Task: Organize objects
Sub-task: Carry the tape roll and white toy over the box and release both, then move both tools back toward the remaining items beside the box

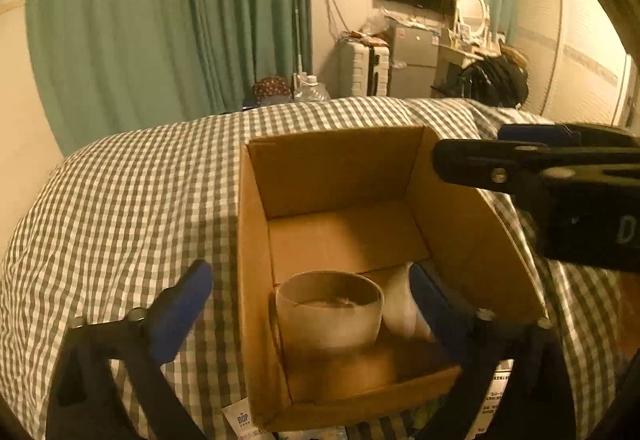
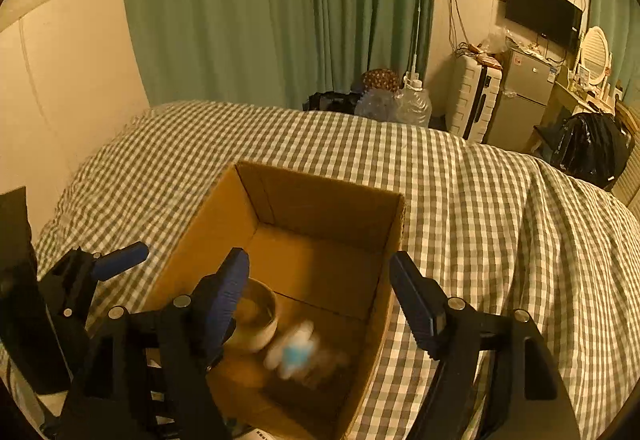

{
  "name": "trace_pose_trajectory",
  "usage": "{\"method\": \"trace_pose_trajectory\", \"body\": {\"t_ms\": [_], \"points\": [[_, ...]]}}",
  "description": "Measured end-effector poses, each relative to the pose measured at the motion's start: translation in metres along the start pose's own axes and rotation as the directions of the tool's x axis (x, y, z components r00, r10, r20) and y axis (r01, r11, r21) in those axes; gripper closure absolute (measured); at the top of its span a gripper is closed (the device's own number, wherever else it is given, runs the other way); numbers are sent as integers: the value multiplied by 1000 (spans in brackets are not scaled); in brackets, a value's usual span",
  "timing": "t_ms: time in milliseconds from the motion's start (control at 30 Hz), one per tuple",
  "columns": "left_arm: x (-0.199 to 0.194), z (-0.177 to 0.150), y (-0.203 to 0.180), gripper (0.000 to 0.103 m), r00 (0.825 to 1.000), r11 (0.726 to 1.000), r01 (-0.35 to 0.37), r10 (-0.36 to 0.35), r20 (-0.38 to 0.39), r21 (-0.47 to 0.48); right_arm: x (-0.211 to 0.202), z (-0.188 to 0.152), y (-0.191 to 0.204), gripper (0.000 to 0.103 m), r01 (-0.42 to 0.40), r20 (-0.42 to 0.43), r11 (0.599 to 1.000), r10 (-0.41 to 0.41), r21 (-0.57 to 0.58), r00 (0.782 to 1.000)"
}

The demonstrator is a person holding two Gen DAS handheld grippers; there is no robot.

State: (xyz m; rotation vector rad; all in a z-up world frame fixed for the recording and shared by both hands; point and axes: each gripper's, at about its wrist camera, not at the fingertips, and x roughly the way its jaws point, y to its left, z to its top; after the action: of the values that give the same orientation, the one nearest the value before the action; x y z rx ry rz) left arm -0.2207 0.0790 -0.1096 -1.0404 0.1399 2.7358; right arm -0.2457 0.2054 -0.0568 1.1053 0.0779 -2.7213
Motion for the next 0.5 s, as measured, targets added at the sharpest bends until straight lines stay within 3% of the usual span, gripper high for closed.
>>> {"method": "trace_pose_trajectory", "body": {"t_ms": [300, 500], "points": [[-36, 6, 12, 0, 999, 998, -23, 25, 22, -62, -58, 3, 5, 10, -53, 93, 999, 52, 2, 994], [-84, 5, 16, 0, 993, 991, -95, 102, 66, -96, -109, 6, 20, 0, -97, 185, 994, 104, -46, 977]]}}
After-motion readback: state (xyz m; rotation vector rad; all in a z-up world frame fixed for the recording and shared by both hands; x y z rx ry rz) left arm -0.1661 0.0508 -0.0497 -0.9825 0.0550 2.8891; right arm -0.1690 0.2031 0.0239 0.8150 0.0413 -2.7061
